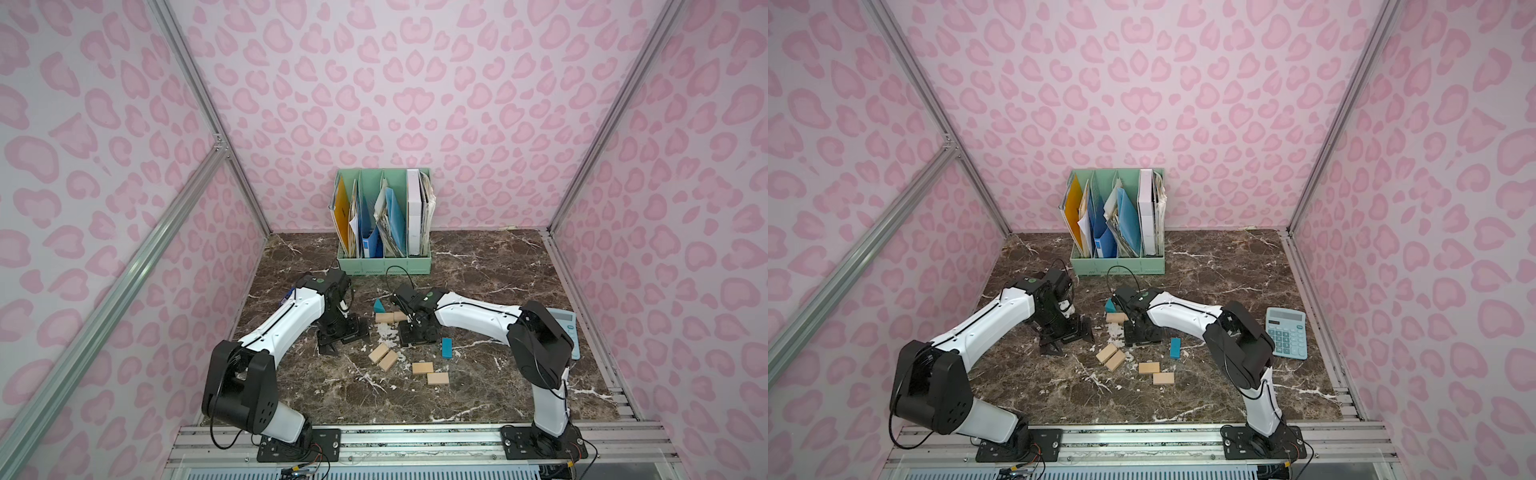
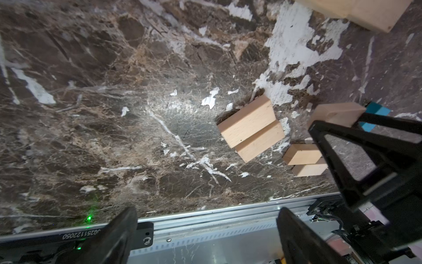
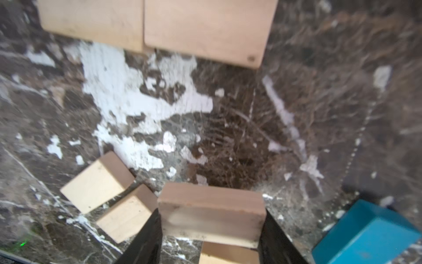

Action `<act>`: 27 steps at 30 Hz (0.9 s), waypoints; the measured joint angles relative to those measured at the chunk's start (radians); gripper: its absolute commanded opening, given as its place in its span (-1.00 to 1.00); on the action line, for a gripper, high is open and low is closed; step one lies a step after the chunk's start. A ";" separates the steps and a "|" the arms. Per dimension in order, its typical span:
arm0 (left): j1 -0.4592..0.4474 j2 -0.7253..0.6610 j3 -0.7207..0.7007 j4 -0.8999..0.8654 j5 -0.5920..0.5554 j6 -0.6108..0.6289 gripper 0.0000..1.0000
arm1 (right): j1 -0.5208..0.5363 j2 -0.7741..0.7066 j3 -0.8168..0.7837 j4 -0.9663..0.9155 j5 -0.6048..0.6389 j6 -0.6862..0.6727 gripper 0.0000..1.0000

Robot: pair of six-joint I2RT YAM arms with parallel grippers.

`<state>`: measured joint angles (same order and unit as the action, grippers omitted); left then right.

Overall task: Assemble a carrot with building blocks
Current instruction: Assemble the building block at the center of the board.

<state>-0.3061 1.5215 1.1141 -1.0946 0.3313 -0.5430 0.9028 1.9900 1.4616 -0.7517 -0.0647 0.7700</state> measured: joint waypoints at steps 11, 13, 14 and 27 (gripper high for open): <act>0.001 0.054 0.047 0.019 0.019 0.022 0.94 | -0.074 0.130 0.161 -0.010 -0.008 -0.054 -0.20; 0.001 0.058 0.048 0.021 0.020 0.024 0.94 | -0.075 0.145 0.175 -0.010 -0.017 -0.061 -0.19; 0.001 0.059 0.048 0.021 0.021 0.026 0.94 | -0.076 0.150 0.178 -0.010 -0.023 -0.061 -0.18; 0.005 0.100 0.070 0.020 0.023 0.048 0.93 | -0.076 0.180 0.203 -0.014 -0.045 -0.065 0.17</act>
<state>-0.3012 1.6211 1.1839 -1.0748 0.3542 -0.4946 0.8272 2.1696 1.6646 -0.7654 -0.1097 0.7052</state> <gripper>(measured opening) 0.969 0.608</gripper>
